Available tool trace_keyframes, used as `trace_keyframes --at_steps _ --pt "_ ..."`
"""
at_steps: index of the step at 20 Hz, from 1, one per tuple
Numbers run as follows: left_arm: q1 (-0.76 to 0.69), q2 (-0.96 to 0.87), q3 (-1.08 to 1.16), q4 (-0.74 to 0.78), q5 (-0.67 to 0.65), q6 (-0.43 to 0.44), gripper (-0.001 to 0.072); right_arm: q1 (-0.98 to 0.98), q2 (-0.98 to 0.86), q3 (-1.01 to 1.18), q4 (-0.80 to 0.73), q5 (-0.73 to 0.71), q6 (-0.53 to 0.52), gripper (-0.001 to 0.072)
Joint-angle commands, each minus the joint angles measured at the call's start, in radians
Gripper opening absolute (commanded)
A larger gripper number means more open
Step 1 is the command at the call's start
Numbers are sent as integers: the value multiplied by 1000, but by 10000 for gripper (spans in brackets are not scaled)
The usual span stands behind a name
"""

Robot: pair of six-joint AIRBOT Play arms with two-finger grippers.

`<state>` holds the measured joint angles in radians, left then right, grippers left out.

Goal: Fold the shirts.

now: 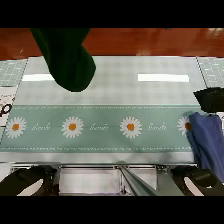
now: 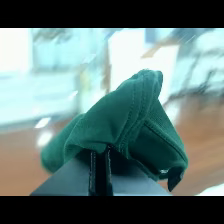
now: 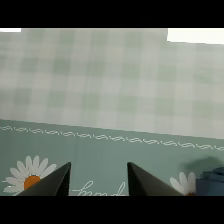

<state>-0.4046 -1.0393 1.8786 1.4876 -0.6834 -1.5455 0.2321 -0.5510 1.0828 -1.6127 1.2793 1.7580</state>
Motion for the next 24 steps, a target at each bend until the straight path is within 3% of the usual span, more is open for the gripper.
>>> trace_keyframes --at_steps 1,5,10,14,17,19,23,24 --pt "-122 13 45 -1 66 -74 19 0 20 0 -2 23 -5 410" --pt "-251 19 -106 -98 63 -126 19 0 20 0 -3 24 -5 410" --pt "-282 115 -560 -240 143 -153 19 0 20 0 -24 42 -2 410" --pt "-160 237 -919 -239 111 -170 20 0 20 -5 -47 60 0 410" --pt "8 280 -1129 -239 -16 -169 20 0 20 -77 -47 51 14 410" --pt "112 271 -1229 -233 -99 -169 20 0 20 -176 -40 5 56 410" --pt "272 257 -1339 -220 -113 -158 27 0 -27 -389 63 -130 149 410" --pt "306 254 -1334 -220 -121 -158 141 0 -53 -425 105 -152 147 410"
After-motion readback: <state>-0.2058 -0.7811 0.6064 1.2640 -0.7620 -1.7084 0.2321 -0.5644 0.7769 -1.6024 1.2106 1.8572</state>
